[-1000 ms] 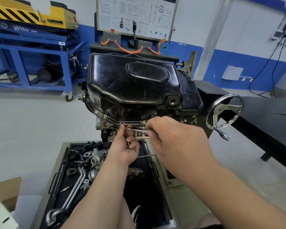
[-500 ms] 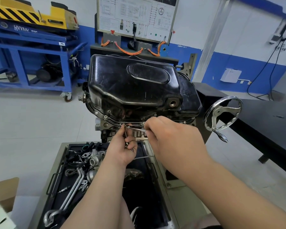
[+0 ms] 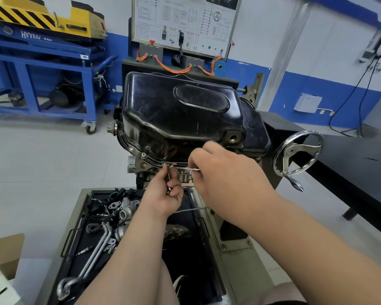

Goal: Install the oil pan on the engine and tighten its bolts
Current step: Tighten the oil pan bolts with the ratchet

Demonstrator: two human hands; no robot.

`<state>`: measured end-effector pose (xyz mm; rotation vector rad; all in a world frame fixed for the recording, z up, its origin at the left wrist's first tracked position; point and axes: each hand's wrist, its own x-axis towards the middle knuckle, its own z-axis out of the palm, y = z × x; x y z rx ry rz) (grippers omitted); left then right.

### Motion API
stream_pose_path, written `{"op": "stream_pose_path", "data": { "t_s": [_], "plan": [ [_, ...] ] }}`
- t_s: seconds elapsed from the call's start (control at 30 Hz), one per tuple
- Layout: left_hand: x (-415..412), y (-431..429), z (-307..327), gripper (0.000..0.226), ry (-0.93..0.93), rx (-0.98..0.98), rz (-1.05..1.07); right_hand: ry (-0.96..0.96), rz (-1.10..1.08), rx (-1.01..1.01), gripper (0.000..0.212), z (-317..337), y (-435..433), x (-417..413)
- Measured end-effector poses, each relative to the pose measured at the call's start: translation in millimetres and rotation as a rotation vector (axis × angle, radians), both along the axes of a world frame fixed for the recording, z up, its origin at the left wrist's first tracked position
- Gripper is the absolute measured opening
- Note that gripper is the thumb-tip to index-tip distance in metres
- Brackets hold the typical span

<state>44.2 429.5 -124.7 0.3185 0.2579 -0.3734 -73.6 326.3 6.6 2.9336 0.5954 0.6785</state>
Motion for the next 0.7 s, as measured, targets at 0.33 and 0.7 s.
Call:
{"op": "stream_pose_path", "data": {
  "t_s": [0.33, 0.7],
  "plan": [
    [0, 2, 1, 0.018, -0.02, 0.057, 0.016, -0.022, 0.038, -0.038, 0.021, 14, 14, 10],
    [-1, 5, 1, 0.023, -0.063, 0.09, -0.017, 0.043, 0.035, -0.043, 0.035, 19, 21, 3]
  ]
}}
